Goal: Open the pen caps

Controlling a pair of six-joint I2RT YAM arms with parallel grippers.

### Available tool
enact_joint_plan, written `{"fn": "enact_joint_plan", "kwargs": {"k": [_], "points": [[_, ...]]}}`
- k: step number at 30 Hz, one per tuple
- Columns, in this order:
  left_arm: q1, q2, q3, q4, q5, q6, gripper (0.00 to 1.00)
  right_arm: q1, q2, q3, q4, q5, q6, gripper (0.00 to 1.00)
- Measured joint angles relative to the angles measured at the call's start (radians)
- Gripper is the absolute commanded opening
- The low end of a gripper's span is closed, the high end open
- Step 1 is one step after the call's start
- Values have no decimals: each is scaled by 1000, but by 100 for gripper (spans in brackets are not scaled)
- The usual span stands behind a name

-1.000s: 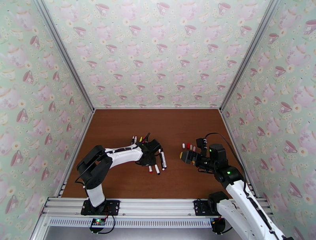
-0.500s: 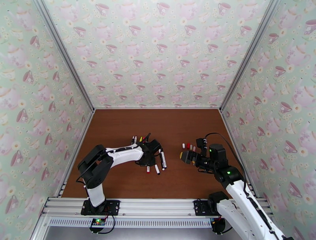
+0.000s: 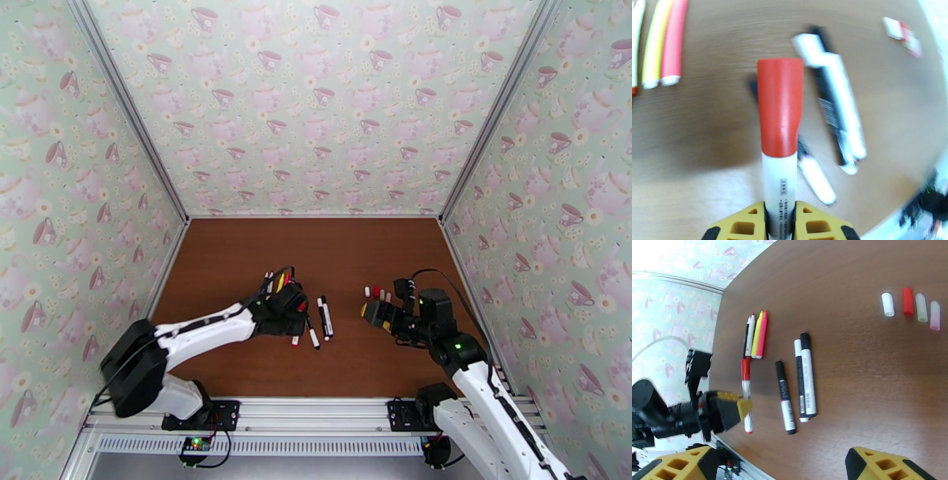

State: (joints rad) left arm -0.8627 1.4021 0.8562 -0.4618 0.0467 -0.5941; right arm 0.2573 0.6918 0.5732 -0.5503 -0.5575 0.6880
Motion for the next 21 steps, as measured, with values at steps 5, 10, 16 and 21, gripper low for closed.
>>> {"fn": "enact_joint_plan", "kwargs": {"k": [5, 10, 16, 21], "points": [[-8, -95, -56, 125, 157, 64, 16, 18, -3, 2, 18, -7, 60, 76], [-26, -113, -59, 222, 264, 87, 16, 87, 29, 43, 21, 4, 98, 74], [-62, -108, -58, 257, 315, 106, 16, 196, 101, 110, 39, 51, 121, 74], [-93, -79, -31, 257, 330, 121, 16, 265, 171, 131, 65, 84, 129, 70]]}}
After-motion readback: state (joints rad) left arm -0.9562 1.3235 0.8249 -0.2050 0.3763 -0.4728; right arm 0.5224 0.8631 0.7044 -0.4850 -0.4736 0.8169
